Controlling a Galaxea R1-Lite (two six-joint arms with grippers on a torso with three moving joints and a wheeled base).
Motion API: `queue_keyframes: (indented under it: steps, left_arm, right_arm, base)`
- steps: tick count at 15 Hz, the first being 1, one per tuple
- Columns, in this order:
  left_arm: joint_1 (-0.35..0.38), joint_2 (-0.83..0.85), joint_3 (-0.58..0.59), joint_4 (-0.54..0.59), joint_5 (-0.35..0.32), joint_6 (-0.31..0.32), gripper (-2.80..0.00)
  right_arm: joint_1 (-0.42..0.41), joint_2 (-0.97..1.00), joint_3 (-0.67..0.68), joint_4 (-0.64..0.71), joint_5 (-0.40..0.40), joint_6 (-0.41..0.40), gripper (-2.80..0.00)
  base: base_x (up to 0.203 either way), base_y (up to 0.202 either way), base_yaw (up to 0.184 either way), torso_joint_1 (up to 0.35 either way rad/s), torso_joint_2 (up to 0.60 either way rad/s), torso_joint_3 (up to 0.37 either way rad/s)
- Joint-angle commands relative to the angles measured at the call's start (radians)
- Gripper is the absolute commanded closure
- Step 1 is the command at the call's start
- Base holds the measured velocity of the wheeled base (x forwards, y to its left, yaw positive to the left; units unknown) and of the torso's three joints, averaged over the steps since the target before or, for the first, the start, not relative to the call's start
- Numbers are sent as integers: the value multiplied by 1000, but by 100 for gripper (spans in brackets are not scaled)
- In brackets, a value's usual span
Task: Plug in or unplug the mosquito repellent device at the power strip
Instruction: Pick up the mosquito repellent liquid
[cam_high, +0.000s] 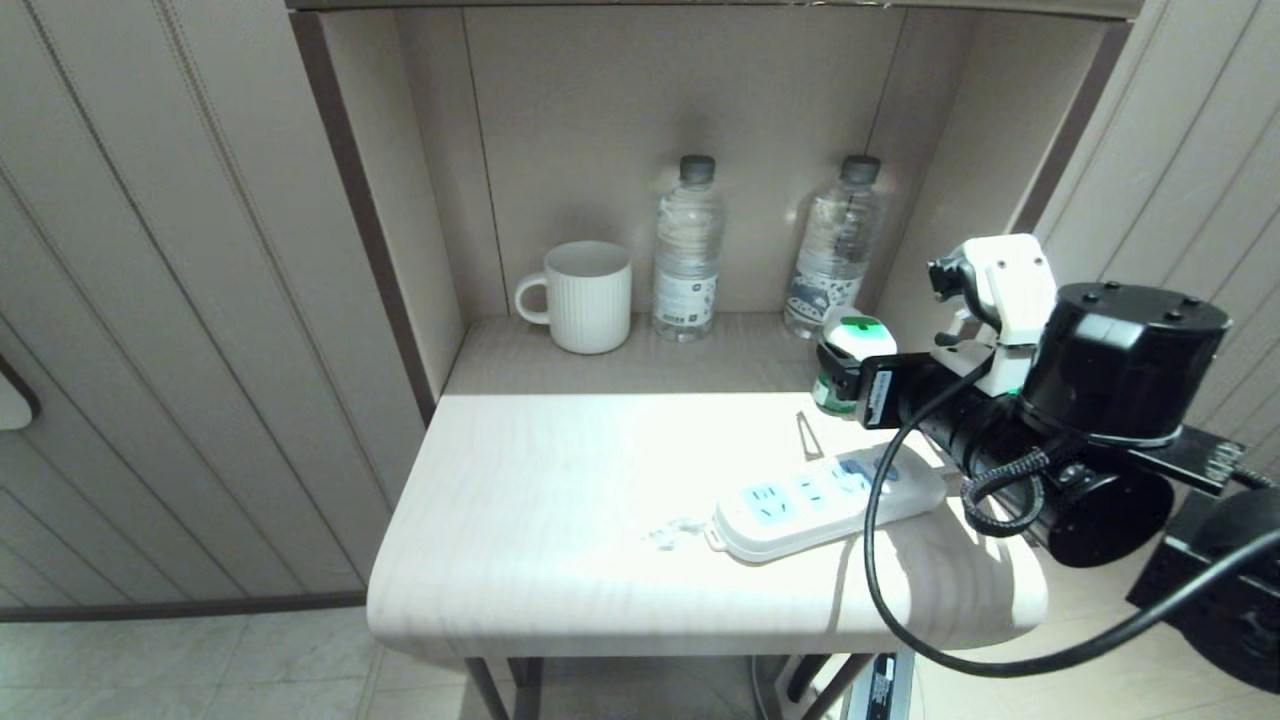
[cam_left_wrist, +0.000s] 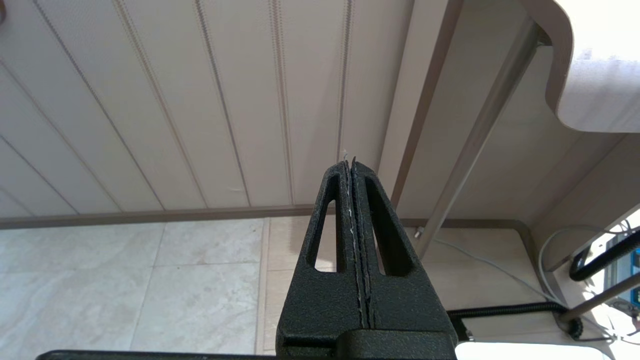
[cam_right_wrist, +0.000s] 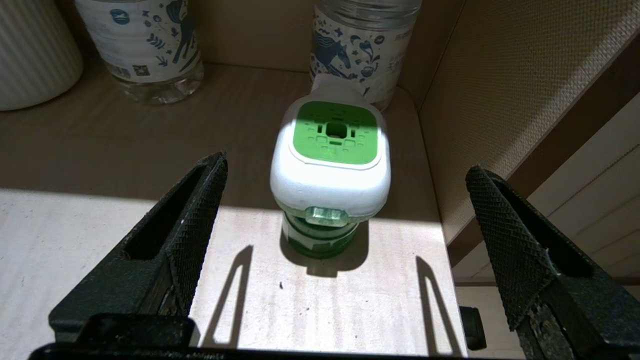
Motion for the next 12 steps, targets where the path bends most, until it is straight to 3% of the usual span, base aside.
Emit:
queue_keyframes:
  steps: [1, 6, 12]
  left_arm:
    - [0, 0, 0, 1, 0, 0, 0]
    - [1, 0, 0, 1, 0, 0, 0]
    - [0, 0, 0, 1, 0, 0, 0]
  right_arm:
    - [-19, 27, -5, -5, 15, 0, -280]
    - [-65, 55, -25, -5, 67, 3, -280]
    - [-64, 96, -63, -5, 70, 6, -280]
  base:
    - [0, 0, 0, 0, 0, 0]
    - [0, 0, 0, 0, 0, 0]
    - [0, 0, 0, 0, 0, 0]
